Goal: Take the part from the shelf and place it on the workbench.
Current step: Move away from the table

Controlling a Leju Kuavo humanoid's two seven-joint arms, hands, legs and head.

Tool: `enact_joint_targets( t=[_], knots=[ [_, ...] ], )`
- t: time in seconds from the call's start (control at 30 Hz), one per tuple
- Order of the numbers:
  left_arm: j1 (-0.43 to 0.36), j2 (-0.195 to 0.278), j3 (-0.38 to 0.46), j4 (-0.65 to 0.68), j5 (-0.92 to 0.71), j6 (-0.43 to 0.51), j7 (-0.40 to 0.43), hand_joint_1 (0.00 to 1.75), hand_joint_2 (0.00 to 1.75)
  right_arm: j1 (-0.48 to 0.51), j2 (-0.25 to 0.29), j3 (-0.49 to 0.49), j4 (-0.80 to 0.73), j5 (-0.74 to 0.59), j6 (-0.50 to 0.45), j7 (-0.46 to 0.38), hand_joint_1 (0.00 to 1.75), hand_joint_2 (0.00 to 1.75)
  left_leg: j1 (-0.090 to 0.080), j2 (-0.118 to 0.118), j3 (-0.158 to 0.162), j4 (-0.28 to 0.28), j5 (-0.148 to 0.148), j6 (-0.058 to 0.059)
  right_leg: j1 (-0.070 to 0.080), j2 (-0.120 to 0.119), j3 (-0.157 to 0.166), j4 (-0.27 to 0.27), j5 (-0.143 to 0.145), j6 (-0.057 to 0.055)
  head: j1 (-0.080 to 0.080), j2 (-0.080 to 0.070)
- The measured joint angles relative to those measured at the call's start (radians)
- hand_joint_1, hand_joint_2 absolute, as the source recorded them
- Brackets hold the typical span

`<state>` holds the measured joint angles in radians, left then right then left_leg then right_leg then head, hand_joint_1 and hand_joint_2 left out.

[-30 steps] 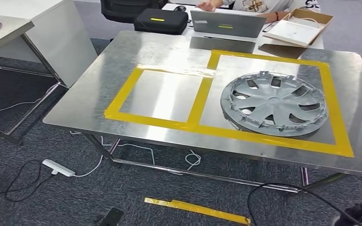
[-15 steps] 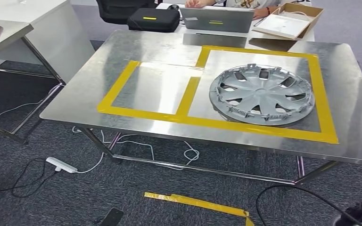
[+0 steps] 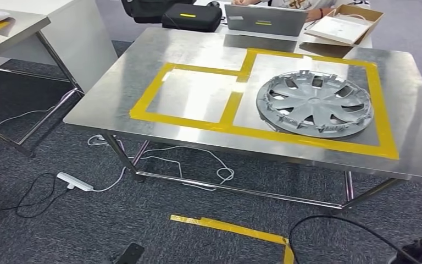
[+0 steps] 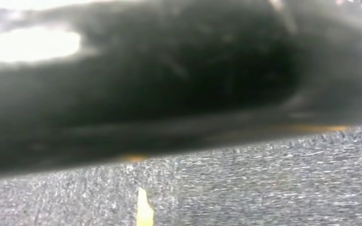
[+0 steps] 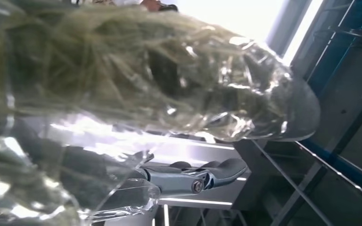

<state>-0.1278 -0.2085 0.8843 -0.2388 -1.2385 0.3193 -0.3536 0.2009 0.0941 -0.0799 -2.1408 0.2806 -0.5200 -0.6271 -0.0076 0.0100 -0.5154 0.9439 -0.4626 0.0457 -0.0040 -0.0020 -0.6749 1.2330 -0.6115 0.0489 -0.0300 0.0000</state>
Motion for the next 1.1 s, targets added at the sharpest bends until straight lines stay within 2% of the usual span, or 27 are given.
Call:
enact_joint_targets(
  t=[0.03,0.07,0.1,0.17,0.2,0.23,0.3,0.33,0.37,0.43,0.47,0.5,0.53,0.57,0.6,0.67,0.7,0.73,0.77,0.83,0.87,0.93,0.97,1.0,1.03,1.07,1.1],
  knots=[
    [0.001,0.0,0.0,0.0,0.0,0.0,0.0,0.0,0.0,0.003,0.0,0.0,0.0,0.0,0.001,0.0,0.0,0.0,-0.001,0.001,-0.01,0.002,0.006,0.0,-0.001,0.0,0.002,0.023,-0.003,0.002,0.0,0.0],
    [0.001,0.0,0.0,0.0,0.001,0.0,0.0,0.0,0.0,0.006,0.001,0.0,0.0,0.0,0.002,0.0,0.0,0.0,-0.001,0.001,-0.02,0.005,0.012,-0.001,-0.002,0.0,0.025,0.003,0.015,0.004,0.0,0.0],
    [0.001,0.0,0.0,0.0,0.001,0.0,0.0,0.0,0.0,0.008,0.001,0.0,0.0,0.0,0.003,0.0,0.0,0.0,-0.001,0.001,-0.029,0.008,0.018,-0.004,-0.004,0.0,0.067,-0.053,0.042,0.004,0.0,0.0],
    [0.001,0.0,0.0,0.0,0.004,0.0,-0.001,0.0,0.0,0.011,0.001,0.0,0.0,0.0,0.006,-0.001,0.0,0.0,-0.002,0.0,-0.045,0.017,0.027,-0.011,-0.006,0.0,0.17,-0.204,0.079,0.003,0.0,0.0],
    [0.002,0.0,0.0,0.0,0.007,0.0,-0.002,0.0,0.0,0.012,0.001,0.0,0.0,0.0,0.008,-0.001,0.0,0.0,-0.004,0.0,-0.051,0.021,0.031,-0.016,-0.006,0.001,0.202,-0.253,0.085,0.0,0.0,0.0],
    [0.002,0.001,0.001,0.0,0.011,0.0,-0.004,0.0,0.0,0.014,0.002,0.0,0.0,0.001,0.012,-0.002,0.0,0.0,-0.005,-0.001,-0.056,0.024,0.037,-0.021,-0.005,0.002,0.218,-0.278,0.084,-0.003,0.0,0.0],
    [0.005,0.003,0.002,0.0,0.023,-0.002,-0.011,0.0,0.0,0.017,0.007,0.0,0.001,0.007,0.019,0.002,0.0,0.0,-0.006,-0.001,-0.063,0.029,0.047,-0.032,-0.005,0.002,0.208,-0.282,0.092,-0.016,-0.001,0.0],
    [0.007,0.006,0.003,0.0,0.029,-0.002,-0.015,0.0,0.0,0.017,0.011,0.0,0.003,0.011,0.021,0.006,0.0,0.0,-0.005,-0.003,-0.068,0.035,0.04,-0.038,-0.006,0.001,0.203,-0.282,0.098,-0.025,0.0,0.0],
    [0.011,0.01,0.006,0.0,0.036,-0.003,-0.02,0.0,0.0,0.017,0.015,0.001,0.006,0.016,0.023,0.011,0.0,0.0,-0.003,-0.004,-0.077,0.055,0.017,-0.045,-0.007,-0.001,0.194,-0.283,0.106,-0.035,-0.002,0.0],
    [0.018,0.017,0.012,0.0,0.047,-0.004,-0.029,0.0,0.0,0.02,0.025,0.003,0.016,0.021,0.025,0.018,0.0,0.0,0.001,-0.007,-0.111,0.154,-0.07,-0.058,-0.009,-0.004,0.177,-0.282,0.122,-0.049,-0.005,0.0],
    [0.022,0.021,0.016,0.0,0.051,-0.005,-0.032,0.0,0.0,0.023,0.03,0.004,0.023,0.02,0.026,0.02,0.0,0.0,0.004,-0.007,-0.132,0.223,-0.117,-0.063,-0.008,-0.004,0.163,-0.28,0.131,-0.052,-0.006,0.0],
    [0.026,0.024,0.02,0.0,0.055,-0.005,-0.033,0.0,0.0,0.028,0.034,0.005,0.031,0.017,0.027,0.021,0.0,0.0,0.006,-0.007,-0.146,0.281,-0.146,-0.067,-0.007,-0.004,0.151,-0.278,0.14,-0.053,-0.006,0.0],
    [0.029,0.026,0.024,0.0,0.058,-0.005,-0.035,0.0,0.0,0.032,0.037,0.005,0.039,0.013,0.029,0.021,0.0,0.0,0.008,-0.007,-0.146,0.313,-0.154,-0.068,-0.007,-0.005,0.136,-0.275,0.149,-0.052,-0.007,0.0],
    [0.033,0.029,0.027,0.0,0.061,-0.004,-0.036,0.0,0.0,0.038,0.04,0.005,0.047,0.007,0.031,0.022,0.0,0.0,0.009,-0.007,-0.13,0.309,-0.142,-0.068,-0.007,-0.005,0.123,-0.272,0.157,-0.051,-0.007,0.0],
    [0.035,0.031,0.03,0.0,0.064,-0.003,-0.036,0.0,0.0,0.044,0.043,0.005,0.054,0.0,0.035,0.022,0.0,0.0,0.009,-0.007,-0.096,0.268,-0.117,-0.066,-0.007,-0.004,0.11,-0.27,0.165,-0.049,-0.007,0.0],
    [0.037,0.036,0.035,0.0,0.069,0.0,-0.036,0.0,0.0,0.056,0.053,0.002,0.074,-0.016,0.052,0.021,0.0,0.0,0.008,-0.009,0.006,0.124,-0.072,-0.056,-0.005,-0.004,0.091,-0.267,0.181,-0.042,-0.007,0.0],
    [0.037,0.038,0.039,0.0,0.071,0.002,-0.037,0.0,0.0,0.062,0.06,-0.002,0.087,-0.023,0.063,0.019,0.0,0.0,0.006,-0.009,0.047,0.059,-0.064,-0.05,-0.004,-0.004,0.085,-0.265,0.189,-0.037,-0.007,0.0],
    [0.037,0.039,0.044,0.0,0.074,0.002,-0.037,0.0,0.0,0.067,0.069,-0.008,0.102,-0.027,0.075,0.016,0.0,0.0,0.004,-0.01,0.073,0.016,-0.062,-0.046,-0.003,-0.005,0.08,-0.265,0.197,-0.031,-0.006,0.0],
    [0.037,0.04,0.048,0.0,0.076,0.003,-0.038,0.0,0.0,0.071,0.078,-0.017,0.12,-0.028,0.086,0.015,0.0,0.0,0.002,-0.011,0.081,-0.003,-0.063,-0.041,-0.003,-0.006,0.077,-0.265,0.205,-0.026,-0.006,0.0],
    [0.042,0.04,0.057,0.0,0.079,0.004,-0.041,0.0,0.0,0.082,0.096,-0.042,0.159,-0.028,0.113,0.01,0.0,0.0,0.002,-0.009,0.07,-0.009,-0.051,-0.029,-0.005,-0.006,0.07,-0.264,0.211,-0.015,-0.006,0.0],
    [0.044,0.039,0.06,0.0,0.082,0.005,-0.042,0.0,0.0,0.087,0.105,-0.057,0.177,-0.027,0.13,0.007,0.0,0.0,0.003,-0.007,0.061,-0.01,-0.04,-0.021,-0.006,-0.005,0.06,-0.25,0.191,-0.01,-0.005,0.0],
    [0.045,0.039,0.069,0.0,0.086,0.006,-0.046,0.0,0.0,0.094,0.124,-0.095,0.218,-0.021,0.171,0.003,0.0,0.0,0.003,-0.003,0.037,-0.012,-0.018,-0.008,-0.007,-0.002,0.024,-0.16,0.101,-0.004,-0.003,0.0],
    [0.045,0.04,0.074,0.0,0.088,0.007,-0.047,0.0,0.0,0.095,0.135,-0.118,0.241,-0.018,0.194,0.003,0.0,0.0,0.001,-0.003,0.023,-0.012,-0.007,-0.004,-0.008,-0.002,0.003,-0.09,0.051,-0.002,-0.002,0.0],
    [0.046,0.039,0.079,0.0,0.089,0.007,-0.048,0.0,0.0,0.095,0.147,-0.144,0.265,-0.015,0.218,0.001,0.0,0.0,-0.001,-0.002,0.008,-0.011,0.004,-0.003,-0.008,-0.002,-0.011,-0.022,0.017,0.0,-0.002,0.0],
    [0.047,0.039,0.083,0.0,0.09,0.007,-0.048,0.0,0.0,0.095,0.157,-0.169,0.287,-0.013,0.238,-0.002,0.0,0.0,-0.003,-0.002,-0.008,-0.01,0.016,-0.003,-0.008,-0.002,-0.013,0.023,0.008,0.0,-0.002,0.0],
    [0.048,0.038,0.087,0.0,0.09,0.008,-0.048,0.0,0.0,0.095,0.167,-0.194,0.306,-0.012,0.255,-0.006,0.0,0.0,-0.004,-0.002,-0.023,-0.008,0.027,-0.003,-0.007,-0.002,0.002,0.035,0.02,0.0,-0.002,0.0],
    [0.049,0.038,0.091,0.0,0.09,0.009,-0.048,0.0,0.0,0.095,0.175,-0.216,0.323,-0.011,0.265,-0.01,0.0,0.0,-0.005,-0.002,-0.038,-0.006,0.038,-0.005,-0.007,-0.002,0.036,0.009,0.049,-0.002,-0.003,0.0]
  ],
)
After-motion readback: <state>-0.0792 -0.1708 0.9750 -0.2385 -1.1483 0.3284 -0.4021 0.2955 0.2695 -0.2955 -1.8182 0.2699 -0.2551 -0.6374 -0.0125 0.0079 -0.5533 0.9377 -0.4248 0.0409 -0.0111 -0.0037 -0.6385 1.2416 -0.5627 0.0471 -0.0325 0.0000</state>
